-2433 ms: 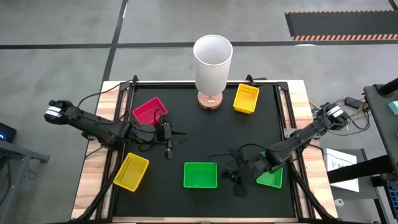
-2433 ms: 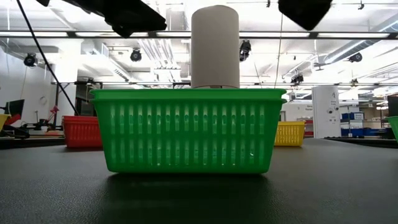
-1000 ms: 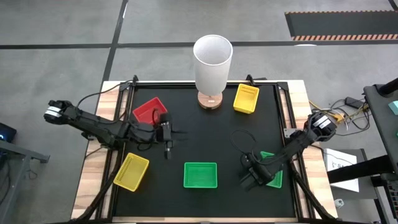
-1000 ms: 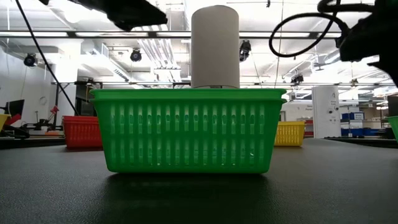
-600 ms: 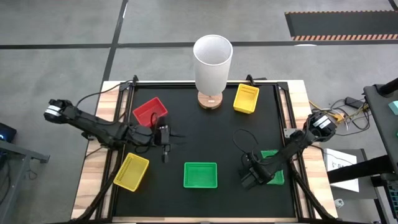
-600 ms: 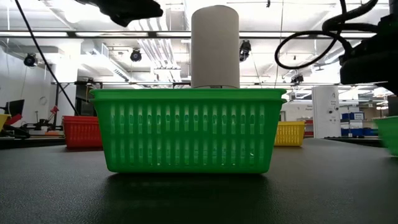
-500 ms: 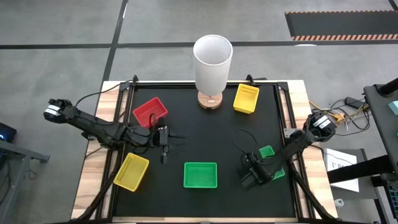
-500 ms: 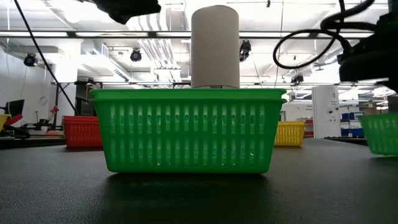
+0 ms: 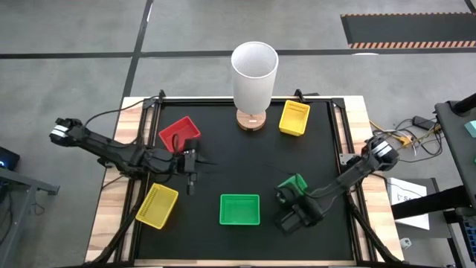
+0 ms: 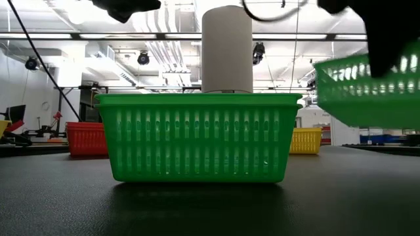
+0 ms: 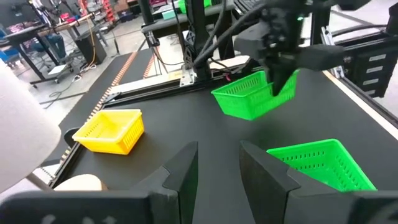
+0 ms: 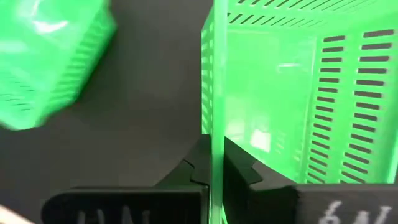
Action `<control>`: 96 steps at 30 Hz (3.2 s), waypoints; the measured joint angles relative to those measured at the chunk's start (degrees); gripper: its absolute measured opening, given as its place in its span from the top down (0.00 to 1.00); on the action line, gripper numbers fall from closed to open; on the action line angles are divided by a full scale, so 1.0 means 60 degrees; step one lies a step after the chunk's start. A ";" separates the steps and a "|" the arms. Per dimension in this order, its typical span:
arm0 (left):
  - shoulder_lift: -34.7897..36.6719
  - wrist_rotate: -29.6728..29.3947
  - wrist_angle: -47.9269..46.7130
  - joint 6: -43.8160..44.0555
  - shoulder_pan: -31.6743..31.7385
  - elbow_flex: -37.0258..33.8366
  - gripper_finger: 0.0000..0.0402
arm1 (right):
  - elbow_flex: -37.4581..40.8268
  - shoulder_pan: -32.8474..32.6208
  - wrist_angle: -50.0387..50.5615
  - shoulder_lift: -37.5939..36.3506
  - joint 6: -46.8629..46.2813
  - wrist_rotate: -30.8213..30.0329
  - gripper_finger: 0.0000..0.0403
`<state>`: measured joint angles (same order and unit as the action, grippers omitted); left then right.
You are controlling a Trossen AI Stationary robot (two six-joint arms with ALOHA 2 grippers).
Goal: Stack baskets by color
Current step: Stack the right green bin on the stacked green bins, then stack the bottom yellow bin on the stacked yellow bins
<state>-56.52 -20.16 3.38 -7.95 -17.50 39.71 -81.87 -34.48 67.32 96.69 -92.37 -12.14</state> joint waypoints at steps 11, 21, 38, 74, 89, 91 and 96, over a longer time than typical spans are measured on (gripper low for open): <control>0.0580 -0.0003 0.0099 0.0034 -0.0025 -0.0449 0.75 | -0.5299 0.0193 0.2235 0.3042 0.5158 -0.0117 0.98; 0.0807 -0.0003 0.0080 0.0273 -0.0033 -0.0533 0.75 | -0.8706 0.0215 0.2866 0.4749 0.8478 -0.0616 0.98; 0.0808 0.0000 0.0070 0.0303 -0.0044 -0.0562 0.75 | -0.7947 0.0702 0.0376 0.4782 1.1254 -0.0983 0.98; 0.0803 0.0004 0.0027 0.0536 -0.0044 -0.0580 0.75 | -0.6677 0.0863 -0.0201 0.4592 1.1515 -0.0966 0.69; -0.0110 -0.0052 0.0042 0.3460 -0.0720 -0.0585 0.75 | -0.5118 0.0203 -0.1543 0.3143 1.4417 -0.1983 0.74; -0.0620 -0.0176 -0.0087 0.4566 -0.1022 -0.0543 0.75 | -0.4435 0.0189 -0.2268 0.2837 1.4807 -0.1980 0.77; -0.1605 -0.0196 -0.3629 0.8656 -0.1833 0.0387 0.76 | -0.2543 0.0189 -0.3564 0.1691 1.5328 -0.1911 0.83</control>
<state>-66.15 -21.34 -18.40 43.99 -28.49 42.03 -97.13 -33.34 45.93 106.84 -0.40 -23.61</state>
